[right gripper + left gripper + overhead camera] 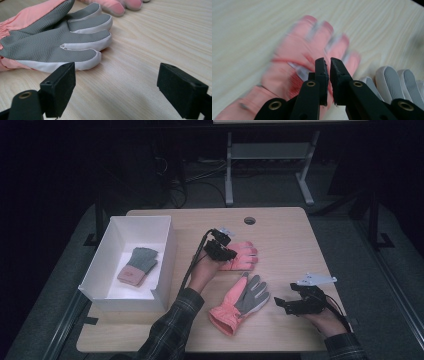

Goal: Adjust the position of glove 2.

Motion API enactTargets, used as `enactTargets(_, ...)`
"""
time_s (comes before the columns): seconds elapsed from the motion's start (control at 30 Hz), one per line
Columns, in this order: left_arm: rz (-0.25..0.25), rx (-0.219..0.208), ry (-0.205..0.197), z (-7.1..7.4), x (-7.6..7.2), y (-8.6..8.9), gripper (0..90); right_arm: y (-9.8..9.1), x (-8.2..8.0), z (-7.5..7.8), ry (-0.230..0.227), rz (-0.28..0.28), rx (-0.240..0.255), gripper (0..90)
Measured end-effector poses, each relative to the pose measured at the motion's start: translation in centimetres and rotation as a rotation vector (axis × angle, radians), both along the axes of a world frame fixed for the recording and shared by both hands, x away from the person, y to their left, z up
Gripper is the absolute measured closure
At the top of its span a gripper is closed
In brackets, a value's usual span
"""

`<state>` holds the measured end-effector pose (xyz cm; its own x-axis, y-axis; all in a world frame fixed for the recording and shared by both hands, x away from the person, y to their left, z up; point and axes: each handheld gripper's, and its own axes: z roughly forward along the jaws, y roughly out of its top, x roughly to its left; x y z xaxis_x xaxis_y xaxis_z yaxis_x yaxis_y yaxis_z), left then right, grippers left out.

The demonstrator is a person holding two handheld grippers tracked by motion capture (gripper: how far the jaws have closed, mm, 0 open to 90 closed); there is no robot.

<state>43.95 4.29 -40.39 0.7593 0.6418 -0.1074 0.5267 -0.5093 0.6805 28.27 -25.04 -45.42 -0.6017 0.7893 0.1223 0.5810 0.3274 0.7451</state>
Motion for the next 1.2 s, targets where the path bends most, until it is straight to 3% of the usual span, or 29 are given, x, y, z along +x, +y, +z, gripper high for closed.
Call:
enactTargets(0.17,0.016,0.045,-0.029,0.9,1.2,0.9,89.4,0.0,0.0,0.0,0.0,0.0,0.0,14.9)
enactTargets(0.2,0.044,0.056,-0.025,0.8,2.0,1.3,89.5,-0.1,0.0,0.0,0.0,0.001,0.0,14.9)
enactTargets(0.3,0.068,0.08,-0.016,0.3,2.8,1.8,89.5,-0.1,0.0,0.0,0.003,0.0,0.002,14.9)
enactTargets(0.37,0.107,0.101,-0.005,-0.8,3.7,2.2,89.5,-0.1,0.0,0.0,0.003,0.0,-0.001,14.9)
enactTargets(0.5,0.109,0.146,0.021,-1.8,3.9,2.6,89.4,-0.2,0.0,-0.1,0.002,0.002,0.002,14.9)
enactTargets(0.57,0.113,0.131,0.024,-1.8,3.8,2.7,89.5,-0.2,0.0,-0.2,0.001,0.003,0.003,14.9)
enactTargets(0.83,0.115,0.163,0.054,-1.6,2.6,3.6,89.5,-0.4,0.0,-0.3,-0.028,-0.008,0.015,14.7)
enactTargets(1.1,0.107,0.155,0.064,-1.5,0.1,4.4,89.5,-0.4,0.0,-0.4,-0.031,-0.014,0.023,14.4)
enactTargets(1.2,0.107,0.138,0.06,-1.6,-1.5,4.9,89.5,-0.4,0.0,-0.4,-0.031,-0.012,0.024,14.4)
